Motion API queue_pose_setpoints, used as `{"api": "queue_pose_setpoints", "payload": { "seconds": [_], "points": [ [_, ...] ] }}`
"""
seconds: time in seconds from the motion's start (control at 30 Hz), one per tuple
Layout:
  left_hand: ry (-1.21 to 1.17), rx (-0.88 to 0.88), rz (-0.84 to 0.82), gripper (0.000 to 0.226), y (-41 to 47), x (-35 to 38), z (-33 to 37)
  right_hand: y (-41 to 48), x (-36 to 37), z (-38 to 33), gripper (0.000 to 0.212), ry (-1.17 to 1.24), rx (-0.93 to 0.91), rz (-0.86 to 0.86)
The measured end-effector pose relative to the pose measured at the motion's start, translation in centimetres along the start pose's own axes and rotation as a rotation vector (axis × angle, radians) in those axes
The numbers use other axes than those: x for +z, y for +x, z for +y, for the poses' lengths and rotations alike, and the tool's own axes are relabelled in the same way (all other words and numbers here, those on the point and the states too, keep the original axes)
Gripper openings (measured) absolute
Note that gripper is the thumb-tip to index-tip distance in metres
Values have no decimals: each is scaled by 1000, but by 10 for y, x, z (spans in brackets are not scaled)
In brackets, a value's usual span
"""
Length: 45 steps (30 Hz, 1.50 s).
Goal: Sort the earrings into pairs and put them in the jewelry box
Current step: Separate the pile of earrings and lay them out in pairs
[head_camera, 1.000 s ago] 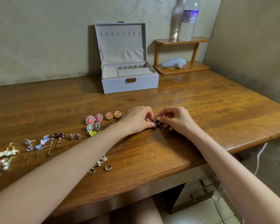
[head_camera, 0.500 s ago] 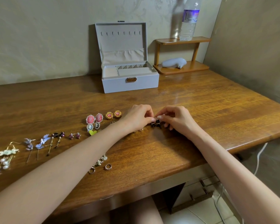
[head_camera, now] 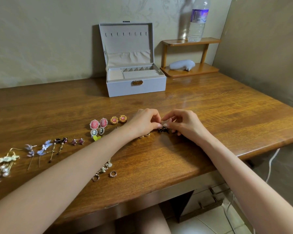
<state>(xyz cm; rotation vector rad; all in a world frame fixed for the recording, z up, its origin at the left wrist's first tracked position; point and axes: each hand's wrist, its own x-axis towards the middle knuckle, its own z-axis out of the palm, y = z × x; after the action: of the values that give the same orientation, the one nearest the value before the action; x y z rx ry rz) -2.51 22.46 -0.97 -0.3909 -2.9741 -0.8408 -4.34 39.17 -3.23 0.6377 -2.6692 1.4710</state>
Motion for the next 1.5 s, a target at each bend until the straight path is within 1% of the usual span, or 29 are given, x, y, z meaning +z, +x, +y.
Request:
{"api": "queue_pose_setpoints", "payload": {
  "seconds": [0.3,0.43,0.57,0.73,0.8,0.9,1.0,1.07,1.13,1.27,1.33,1.5],
  "points": [
    [10,-1,3,8,0,0,1,0,0,-2,9,-29,-9,-3],
    [12,-10,11,11,-1,0,1,-1,1,-2,7,-16,2,4],
    [12,13,47,16,-5,-1,0,-1,0,-1,7,-16,1,10],
    [0,37,118,17,-17,-8,0,-2,0,-2,7,-8,-12,31],
    [-11,49,144,17,-26,-15,-2,-4,1,-4,5,-22,-56,92],
    [-22,45,173,17,-44,-29,-6,-6,3,-12,3,-135,-208,218],
    [-27,13,192,14,-64,-45,-11,-14,12,-28,4,-130,-301,253],
    [-19,-13,194,12,-78,-55,-16,-22,23,-41,4,-107,-337,210],
    [-3,-33,187,9,-91,-65,-22,-30,35,-54,4,-93,-369,131],
    [24,-93,173,3,-117,-78,-37,-40,55,-74,9,-112,-411,-71],
    [30,-122,142,3,-129,-80,-44,-42,64,-80,12,-143,-420,-166],
    [42,-149,35,9,-149,-77,-58,-41,84,-85,15,-235,-459,-268]
  ]
}}
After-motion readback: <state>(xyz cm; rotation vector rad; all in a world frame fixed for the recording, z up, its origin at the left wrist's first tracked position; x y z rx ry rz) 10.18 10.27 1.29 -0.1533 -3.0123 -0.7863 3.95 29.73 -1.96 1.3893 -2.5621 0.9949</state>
